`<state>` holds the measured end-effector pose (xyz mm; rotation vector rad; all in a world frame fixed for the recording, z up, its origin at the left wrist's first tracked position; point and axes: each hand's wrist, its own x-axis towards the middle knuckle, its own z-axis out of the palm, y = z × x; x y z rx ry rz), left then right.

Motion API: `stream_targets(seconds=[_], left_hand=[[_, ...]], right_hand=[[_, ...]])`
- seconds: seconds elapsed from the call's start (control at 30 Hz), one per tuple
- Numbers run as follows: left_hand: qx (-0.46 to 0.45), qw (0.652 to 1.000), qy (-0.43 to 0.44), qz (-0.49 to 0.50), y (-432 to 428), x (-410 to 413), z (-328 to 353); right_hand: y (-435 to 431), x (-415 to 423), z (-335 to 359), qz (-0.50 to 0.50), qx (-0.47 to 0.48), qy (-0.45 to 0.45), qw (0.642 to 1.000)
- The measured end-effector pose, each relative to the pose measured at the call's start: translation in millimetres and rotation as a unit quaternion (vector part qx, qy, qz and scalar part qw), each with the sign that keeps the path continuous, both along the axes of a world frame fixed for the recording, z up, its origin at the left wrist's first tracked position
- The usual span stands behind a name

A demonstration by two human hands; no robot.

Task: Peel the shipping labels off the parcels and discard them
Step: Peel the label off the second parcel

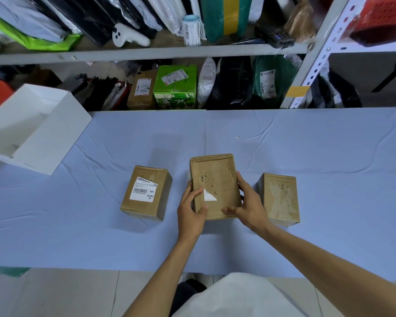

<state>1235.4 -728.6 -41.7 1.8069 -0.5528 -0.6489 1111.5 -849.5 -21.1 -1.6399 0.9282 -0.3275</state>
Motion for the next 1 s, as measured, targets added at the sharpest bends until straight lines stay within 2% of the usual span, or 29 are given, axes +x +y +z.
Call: stream_targets(seconds=[0.3,0.63,1.0], left_hand=[[0.013,0.999,-0.015,-0.049,4.9,-1.6,-7.3],[0.008,0.999,0.027,-0.038,3.1,-0.3,-4.1],[0.010,0.999,-0.012,-0.031,9.3,-4.5,-8.1]], right_hand=[[-1.1,-0.2,-4.6,0.006,-0.003,0.009,1.000],[0.8,-1.4,-4.8,0.015,-0.003,0.004,1.000],[-2.7,-2.1,-4.1,0.021,-0.007,0.009,1.000]])
